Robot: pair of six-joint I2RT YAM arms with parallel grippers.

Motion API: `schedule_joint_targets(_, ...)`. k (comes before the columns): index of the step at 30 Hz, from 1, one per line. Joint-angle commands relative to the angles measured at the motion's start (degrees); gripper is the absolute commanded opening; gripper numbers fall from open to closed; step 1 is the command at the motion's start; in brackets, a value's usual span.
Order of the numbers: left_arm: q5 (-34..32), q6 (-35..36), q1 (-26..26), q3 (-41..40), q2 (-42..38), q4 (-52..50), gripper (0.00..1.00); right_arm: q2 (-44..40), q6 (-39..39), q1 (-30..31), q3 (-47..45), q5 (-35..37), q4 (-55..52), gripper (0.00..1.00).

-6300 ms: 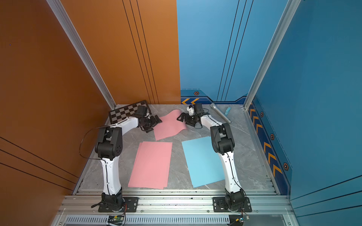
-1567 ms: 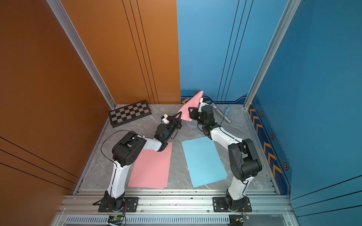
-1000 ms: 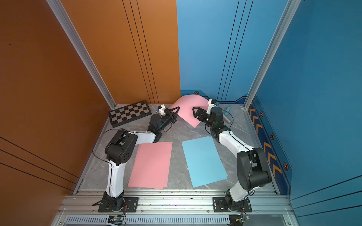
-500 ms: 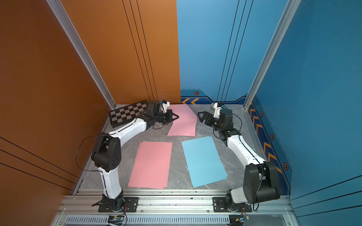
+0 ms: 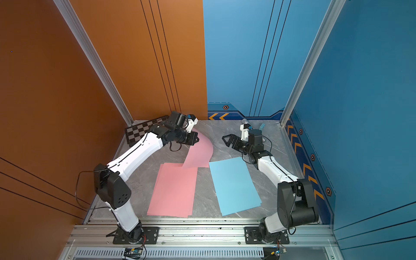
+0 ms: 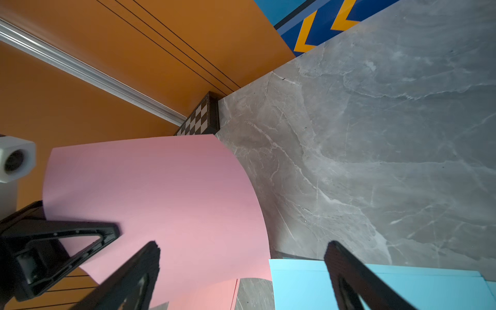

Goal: Sort the scattered colored papers by color
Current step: Pick up the colored paper from the center of the board.

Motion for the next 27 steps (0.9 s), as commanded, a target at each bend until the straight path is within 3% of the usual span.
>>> schedule_joint_targets(1, -2.1, 7.8, -1.5, 2.3, -2.7, -5.0, 0.00, 0.1, 3.2, 0.8, -2.1, -4.0, 6.8, 0.99)
schedule_joint_targets(10, -1.6, 17.6, -5.7, 3.1, -8.7, -5.5, 0.00, 6.4, 15.5, 2.7, -8.3, -8.5, 29.2, 0.98)
schedule_joint_targets(15, -1.7, 19.0, -5.9, 3.0, -10.3, -5.6, 0.00, 7.9, 17.9, 4.5, -8.5, -9.7, 35.2, 0.98)
schedule_joint_targets(27, 8.5, 21.3, -4.7, 3.3, -12.6, -5.8, 0.00, 9.7, 24.9, 4.7, -10.8, -13.4, 52.4, 0.97)
